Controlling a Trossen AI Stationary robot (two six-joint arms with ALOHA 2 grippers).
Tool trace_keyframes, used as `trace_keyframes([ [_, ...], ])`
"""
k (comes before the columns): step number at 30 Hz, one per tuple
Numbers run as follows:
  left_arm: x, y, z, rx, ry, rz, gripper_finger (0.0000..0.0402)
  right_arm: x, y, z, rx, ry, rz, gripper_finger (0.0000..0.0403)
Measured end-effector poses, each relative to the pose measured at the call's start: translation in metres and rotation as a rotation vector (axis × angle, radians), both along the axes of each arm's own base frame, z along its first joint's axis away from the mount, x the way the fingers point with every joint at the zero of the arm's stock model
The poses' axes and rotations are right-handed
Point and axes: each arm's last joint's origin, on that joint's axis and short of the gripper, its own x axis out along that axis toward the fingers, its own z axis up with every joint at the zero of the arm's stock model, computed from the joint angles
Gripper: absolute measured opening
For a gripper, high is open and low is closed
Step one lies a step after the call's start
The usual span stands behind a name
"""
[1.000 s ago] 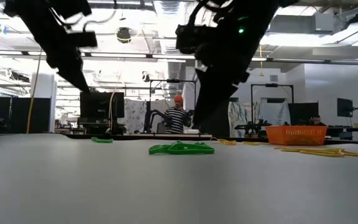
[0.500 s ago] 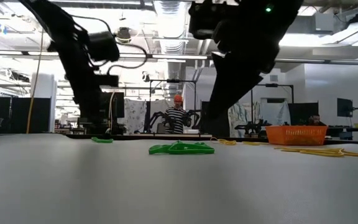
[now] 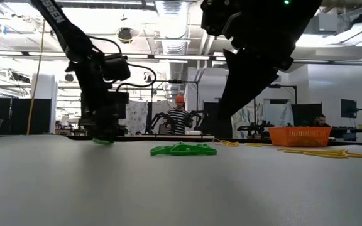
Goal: Sort rubber bands into baskets
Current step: Put the green rubber band into the orange bin
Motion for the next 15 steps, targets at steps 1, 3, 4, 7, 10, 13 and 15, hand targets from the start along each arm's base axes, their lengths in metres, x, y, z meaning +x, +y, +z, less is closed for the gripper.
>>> trace_keyframes([
  [1, 0.001, 0.002, 0.0, 0.002, -0.003, 0.001, 0.0178, 0.0, 0.001, 0.0, 0.003, -0.002, -0.003, 0.0233],
  [3, 0.002, 0.004, 0.0, -0.002, 0.008, 0.001, 0.0178, -0.001, 0.003, 0.0, 0.008, -0.005, -0.008, 0.0233],
  [4, 0.003, 0.006, -0.001, -0.006, 0.012, 0.007, 0.0178, -0.002, 0.003, 0.0, 0.009, -0.005, -0.009, 0.0233],
  [7, 0.003, 0.012, -0.006, -0.029, 0.03, 0.022, 0.0178, -0.003, 0.006, 0.0, 0.011, -0.008, -0.01, 0.0233],
  [10, 0.002, 0.015, -0.013, -0.053, 0.045, 0.026, 0.0173, -0.003, 0.006, 0.0, 0.016, -0.009, -0.024, 0.0233],
  [13, 0.003, 0.017, -0.016, -0.075, 0.04, 0.01, 0.0139, -0.004, 0.007, -0.001, 0.014, -0.012, -0.024, 0.0233],
  [15, 0.005, 0.017, -0.014, -0.08, 0.034, -0.002, 0.0093, -0.004, 0.007, 0.0, 0.008, -0.014, -0.025, 0.0233],
])
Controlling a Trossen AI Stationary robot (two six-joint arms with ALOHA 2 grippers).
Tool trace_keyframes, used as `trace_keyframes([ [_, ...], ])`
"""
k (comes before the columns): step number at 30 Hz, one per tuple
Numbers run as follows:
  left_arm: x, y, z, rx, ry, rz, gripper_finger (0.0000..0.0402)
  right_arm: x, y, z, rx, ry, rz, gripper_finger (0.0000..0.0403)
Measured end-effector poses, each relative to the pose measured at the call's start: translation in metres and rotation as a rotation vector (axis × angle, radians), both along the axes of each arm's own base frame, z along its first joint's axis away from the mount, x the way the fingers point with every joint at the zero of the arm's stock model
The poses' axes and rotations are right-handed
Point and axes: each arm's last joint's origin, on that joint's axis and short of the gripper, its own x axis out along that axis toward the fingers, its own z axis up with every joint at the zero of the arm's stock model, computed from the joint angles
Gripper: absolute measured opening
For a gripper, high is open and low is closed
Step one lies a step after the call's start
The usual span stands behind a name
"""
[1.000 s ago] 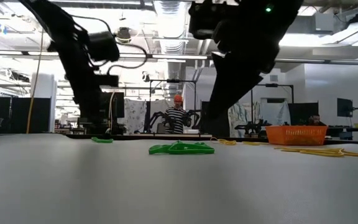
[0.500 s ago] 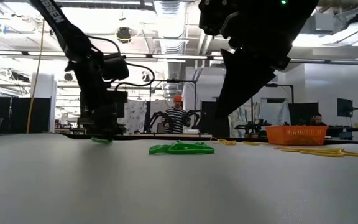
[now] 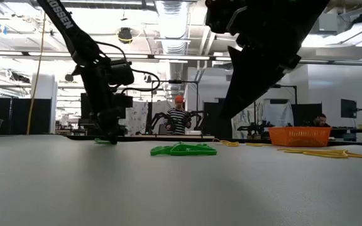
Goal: Sort rubber bands into baskets
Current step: Put the green rubber band into the orange bin
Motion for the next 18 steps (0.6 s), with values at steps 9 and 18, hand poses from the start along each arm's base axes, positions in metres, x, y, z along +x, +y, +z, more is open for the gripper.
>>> trace_keyframes([
  [9, 0.016, -0.006, 0.014, -0.037, -0.012, -0.076, 0.0001, 0.0, -0.001, 0.0, -0.012, 0.0, -0.004, 0.0233],
  [18, 0.045, -0.051, 0.064, -0.012, -0.128, -0.249, 0.0, 0.0, -0.004, 0.002, -0.115, -0.052, -0.04, 0.0233],
])
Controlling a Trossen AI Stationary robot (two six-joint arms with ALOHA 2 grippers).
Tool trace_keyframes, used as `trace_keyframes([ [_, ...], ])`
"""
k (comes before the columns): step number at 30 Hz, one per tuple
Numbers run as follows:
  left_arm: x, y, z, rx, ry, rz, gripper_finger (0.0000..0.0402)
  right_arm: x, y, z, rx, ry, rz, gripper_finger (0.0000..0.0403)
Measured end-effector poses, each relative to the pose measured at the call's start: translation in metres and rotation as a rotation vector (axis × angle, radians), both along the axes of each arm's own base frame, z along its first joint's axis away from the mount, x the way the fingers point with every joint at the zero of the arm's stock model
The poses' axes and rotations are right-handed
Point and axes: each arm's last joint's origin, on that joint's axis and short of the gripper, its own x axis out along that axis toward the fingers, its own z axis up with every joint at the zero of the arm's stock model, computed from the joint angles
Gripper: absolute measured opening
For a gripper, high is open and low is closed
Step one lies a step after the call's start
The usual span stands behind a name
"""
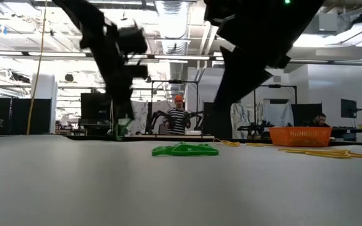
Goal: Sort rubber bands into baskets
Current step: Put the green rubber band into the orange bin
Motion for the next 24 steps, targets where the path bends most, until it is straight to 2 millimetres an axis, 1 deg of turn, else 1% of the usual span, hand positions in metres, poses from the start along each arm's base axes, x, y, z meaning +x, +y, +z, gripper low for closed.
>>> trace_keyframes([
  [5, 0.011, -0.037, 0.042, 0.006, -0.158, -0.106, 0.0, 0.004, -0.002, 0.003, -0.075, -0.071, -0.024, 0.0233],
  [9, 0.013, -0.069, 0.074, 0.012, -0.275, -0.2, 0.0, 0.012, -0.004, 0.007, -0.119, -0.137, -0.015, 0.0233],
  [13, 0.011, -0.101, 0.095, -0.013, -0.385, -0.313, 0.0, 0.023, -0.007, 0.013, -0.162, -0.203, 0.013, 0.0233],
  [17, 0.009, -0.129, 0.106, -0.051, -0.455, -0.408, 0.0, 0.034, -0.011, 0.019, -0.21, -0.252, 0.054, 0.0233],
  [24, 0.007, -0.17, 0.11, -0.085, -0.493, -0.54, 0.0, 0.048, -0.014, 0.031, -0.288, -0.309, 0.138, 0.0233],
])
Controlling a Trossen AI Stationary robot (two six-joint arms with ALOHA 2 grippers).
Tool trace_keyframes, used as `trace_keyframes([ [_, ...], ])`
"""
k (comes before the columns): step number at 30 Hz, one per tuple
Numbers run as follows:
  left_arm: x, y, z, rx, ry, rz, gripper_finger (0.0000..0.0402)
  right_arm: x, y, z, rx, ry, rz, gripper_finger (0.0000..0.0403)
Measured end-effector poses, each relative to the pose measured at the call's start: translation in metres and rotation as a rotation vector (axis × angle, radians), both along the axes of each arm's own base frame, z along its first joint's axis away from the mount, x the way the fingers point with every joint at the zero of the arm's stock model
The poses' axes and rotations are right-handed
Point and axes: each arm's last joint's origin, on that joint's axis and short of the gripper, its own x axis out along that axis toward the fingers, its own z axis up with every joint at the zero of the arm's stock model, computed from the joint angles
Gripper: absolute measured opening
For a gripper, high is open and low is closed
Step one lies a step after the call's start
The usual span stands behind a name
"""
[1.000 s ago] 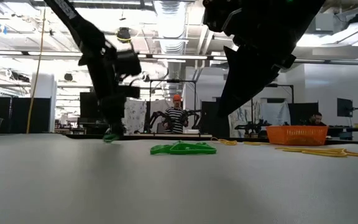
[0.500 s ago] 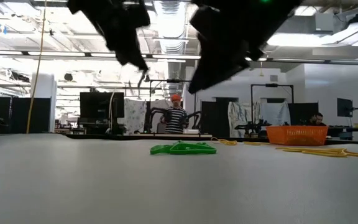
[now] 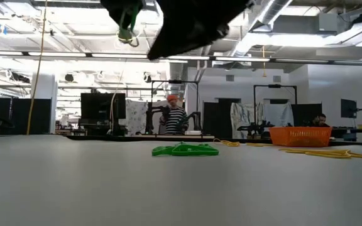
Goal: Sort rubber bands into baskets
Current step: Put the green rubber band into the orange bin
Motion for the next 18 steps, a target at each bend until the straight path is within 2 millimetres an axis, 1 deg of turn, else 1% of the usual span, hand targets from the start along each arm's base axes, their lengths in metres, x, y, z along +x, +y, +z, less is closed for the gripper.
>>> trace_keyframes([
  [3, -0.001, -0.012, -0.001, 0.031, 0.0, -0.007, 0.0, 0.004, 0.003, 0.005, -0.031, -0.009, 0.071, 0.0233],
  [5, -0.002, -0.017, -0.002, 0.041, 0.001, -0.008, 0.0, 0.007, 0.005, 0.008, -0.027, -0.014, 0.145, 0.0233],
  [8, -0.002, -0.023, -0.003, 0.031, 0.009, -0.015, 0.0, 0.009, 0.007, 0.011, -0.022, -0.036, 0.189, 0.0233],
  [10, -0.002, -0.026, -0.003, 0.04, 0.005, 0.002, 0.0, 0.01, 0.008, 0.012, -0.021, -0.042, 0.206, 0.0233],
  [14, -0.003, -0.03, -0.002, 0.045, -0.011, 0.002, 0.0, 0.014, 0.009, 0.015, 0.017, -0.062, 0.319, 0.0233],
  [18, -0.002, -0.034, 0.001, 0.027, -0.048, -0.007, 0.0, 0.016, 0.01, 0.019, 0.027, -0.107, 0.339, 0.0233],
])
